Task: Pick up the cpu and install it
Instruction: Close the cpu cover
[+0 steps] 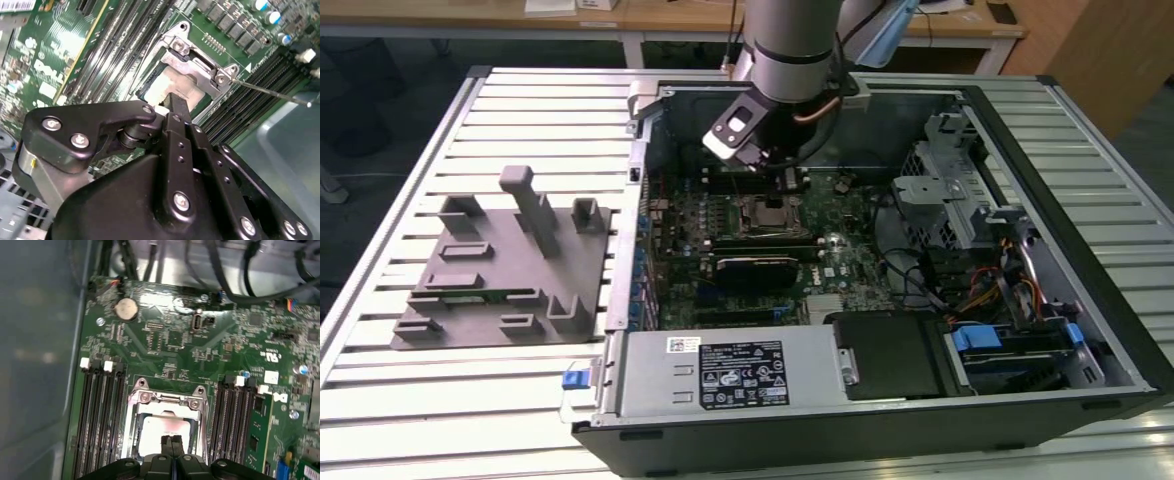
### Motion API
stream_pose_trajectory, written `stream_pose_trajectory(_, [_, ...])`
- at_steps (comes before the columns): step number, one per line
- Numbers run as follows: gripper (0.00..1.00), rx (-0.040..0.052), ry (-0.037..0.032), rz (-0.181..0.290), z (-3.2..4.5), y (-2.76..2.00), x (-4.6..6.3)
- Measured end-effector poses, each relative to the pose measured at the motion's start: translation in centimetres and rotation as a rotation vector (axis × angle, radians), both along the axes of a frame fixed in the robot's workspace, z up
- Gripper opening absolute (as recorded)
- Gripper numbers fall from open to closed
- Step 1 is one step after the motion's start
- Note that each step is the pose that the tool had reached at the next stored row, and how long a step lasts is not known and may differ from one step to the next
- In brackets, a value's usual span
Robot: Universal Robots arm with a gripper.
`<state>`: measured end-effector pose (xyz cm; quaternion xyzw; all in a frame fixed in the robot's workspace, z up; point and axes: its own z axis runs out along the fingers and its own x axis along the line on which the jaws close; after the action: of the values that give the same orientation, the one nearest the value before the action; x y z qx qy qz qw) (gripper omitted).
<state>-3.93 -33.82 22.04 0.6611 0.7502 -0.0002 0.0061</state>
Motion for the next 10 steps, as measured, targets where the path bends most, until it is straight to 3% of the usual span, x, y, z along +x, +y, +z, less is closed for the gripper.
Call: stream_pose_trajectory(10, [0.11,0.0,0.0,0.181,-0.01,0.0,0.0])
